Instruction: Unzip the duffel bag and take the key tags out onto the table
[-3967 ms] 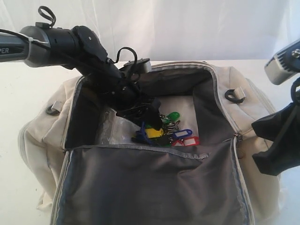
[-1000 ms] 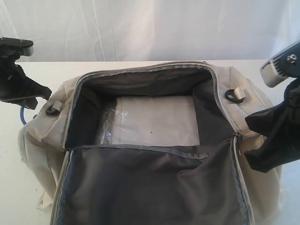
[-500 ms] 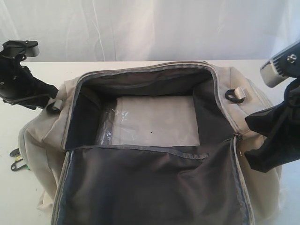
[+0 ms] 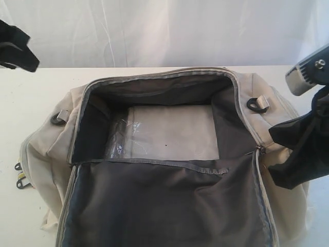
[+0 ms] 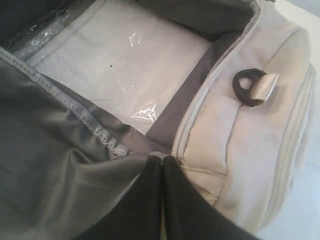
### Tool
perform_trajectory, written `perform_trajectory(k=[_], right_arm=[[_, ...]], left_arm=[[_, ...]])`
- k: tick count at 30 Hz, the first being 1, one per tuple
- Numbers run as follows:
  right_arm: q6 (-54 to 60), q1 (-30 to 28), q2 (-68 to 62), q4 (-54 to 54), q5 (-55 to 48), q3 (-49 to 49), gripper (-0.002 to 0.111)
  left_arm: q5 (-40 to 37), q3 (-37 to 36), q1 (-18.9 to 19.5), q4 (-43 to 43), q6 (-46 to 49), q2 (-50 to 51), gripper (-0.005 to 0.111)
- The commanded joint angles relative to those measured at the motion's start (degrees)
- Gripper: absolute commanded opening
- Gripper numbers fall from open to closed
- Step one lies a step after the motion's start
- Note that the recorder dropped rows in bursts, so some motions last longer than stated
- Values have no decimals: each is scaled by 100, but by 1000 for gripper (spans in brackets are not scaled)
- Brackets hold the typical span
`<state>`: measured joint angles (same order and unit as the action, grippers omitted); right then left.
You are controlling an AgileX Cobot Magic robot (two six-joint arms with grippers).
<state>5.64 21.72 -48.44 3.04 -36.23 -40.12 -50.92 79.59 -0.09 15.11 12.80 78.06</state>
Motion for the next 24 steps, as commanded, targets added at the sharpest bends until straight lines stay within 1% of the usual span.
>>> perform_trajectory(k=[1, 5, 9, 13, 15, 17, 18, 20, 21, 24], right_arm=[[13, 25, 28, 41, 94, 23, 0], [13, 25, 93, 28, 115, 23, 0], [13, 25, 130, 28, 115, 23, 0], [9, 25, 130, -105, 115, 23, 0], [9, 25, 130, -367, 115, 23, 0], [9, 25, 130, -556, 144, 23, 0], [9, 25, 130, -674, 153, 23, 0], [9, 25, 130, -773, 153, 23, 0], [9, 25, 130, -801, 153, 23, 0], [9, 25, 130, -798, 142, 23, 0]], left_arm=[[-668, 6, -5, 158, -82, -1084, 45], [-802, -280, -5, 483, -82, -2122, 32], [-854, -822, -5, 713, -82, -3327, 16], [-832, -1416, -5, 668, -82, -4312, 1], [-631, -1781, -5, 468, -179, -4676, 0], [-309, -2178, -5, 171, -436, -4816, 0], [-103, -2471, -5, -111, -600, -4843, 0], [180, -2893, -5, -357, -811, -4726, 0], [450, -3214, -5, -325, -812, -4613, 0], [1384, -3847, -5, 196, -691, -4040, 0]])
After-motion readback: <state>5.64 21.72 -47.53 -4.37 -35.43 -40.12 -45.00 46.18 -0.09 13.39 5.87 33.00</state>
